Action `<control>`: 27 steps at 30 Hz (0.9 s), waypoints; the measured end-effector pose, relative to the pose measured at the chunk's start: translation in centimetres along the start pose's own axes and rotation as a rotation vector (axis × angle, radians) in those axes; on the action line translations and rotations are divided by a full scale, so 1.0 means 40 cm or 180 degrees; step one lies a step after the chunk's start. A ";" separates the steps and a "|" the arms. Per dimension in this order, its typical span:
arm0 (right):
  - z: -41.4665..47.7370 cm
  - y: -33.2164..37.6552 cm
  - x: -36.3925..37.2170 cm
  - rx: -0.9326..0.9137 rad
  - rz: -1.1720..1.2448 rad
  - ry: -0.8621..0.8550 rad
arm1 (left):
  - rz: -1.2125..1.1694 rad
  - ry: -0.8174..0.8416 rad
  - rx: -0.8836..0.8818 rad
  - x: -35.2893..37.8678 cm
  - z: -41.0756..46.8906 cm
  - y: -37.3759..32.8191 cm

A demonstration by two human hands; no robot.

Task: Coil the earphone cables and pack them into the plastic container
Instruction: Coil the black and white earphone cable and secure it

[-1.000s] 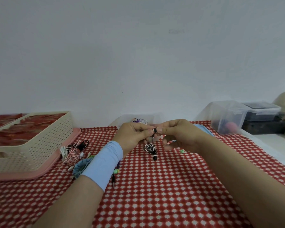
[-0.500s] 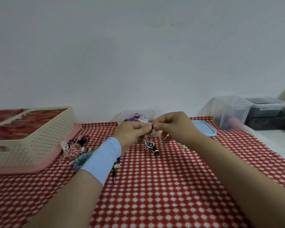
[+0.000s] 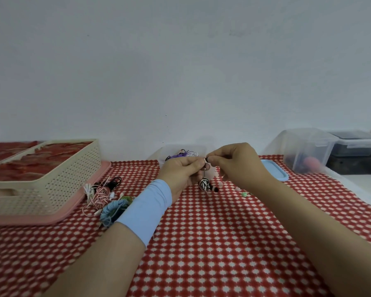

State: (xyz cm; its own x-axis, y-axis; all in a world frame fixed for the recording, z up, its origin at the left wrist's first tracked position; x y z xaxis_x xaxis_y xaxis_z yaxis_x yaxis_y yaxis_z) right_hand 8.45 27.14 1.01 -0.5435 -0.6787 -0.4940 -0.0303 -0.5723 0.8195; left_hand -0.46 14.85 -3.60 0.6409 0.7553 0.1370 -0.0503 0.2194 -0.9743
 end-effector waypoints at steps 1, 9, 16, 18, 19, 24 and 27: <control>-0.001 -0.003 0.000 0.0064 0.0092 0.0001 | 0.0177 -0.0043 0.0124 -0.001 0.000 -0.009; -0.010 -0.014 0.014 0.0376 0.0656 0.0082 | 0.1522 -0.0547 0.0973 -0.012 -0.009 -0.064; -0.019 -0.064 0.048 0.1312 0.1616 0.0497 | 0.2688 -0.0396 0.1756 0.014 -0.026 -0.094; -0.019 -0.064 0.054 0.1340 0.1669 0.0528 | 0.2604 -0.0427 0.1694 0.006 -0.024 -0.088; -0.015 -0.059 0.051 0.1240 0.1570 0.0476 | 0.2364 -0.0463 0.1529 -0.003 -0.019 -0.082; 0.003 -0.018 0.007 0.0329 0.0487 0.0012 | 0.0605 -0.0271 0.0424 -0.010 -0.001 -0.014; 0.002 -0.003 0.003 -0.0024 0.0200 0.0001 | 0.0033 -0.0074 0.0075 0.004 -0.002 0.010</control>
State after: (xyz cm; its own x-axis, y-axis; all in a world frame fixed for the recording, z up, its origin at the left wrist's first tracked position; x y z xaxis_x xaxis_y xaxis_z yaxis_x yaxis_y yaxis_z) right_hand 8.33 27.17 0.87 -0.5437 -0.7135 -0.4418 0.0102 -0.5320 0.8467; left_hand -0.31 15.02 -3.97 0.6223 0.7717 0.1311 -0.0750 0.2256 -0.9713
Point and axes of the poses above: each hand's wrist, its own z-axis towards the middle knuckle, its own x-axis out of the palm, y = z × x, the point moved 7 cm from there along z, towards the middle knuckle, and after that the axes turned 6 degrees about x, right-handed, at the moved point
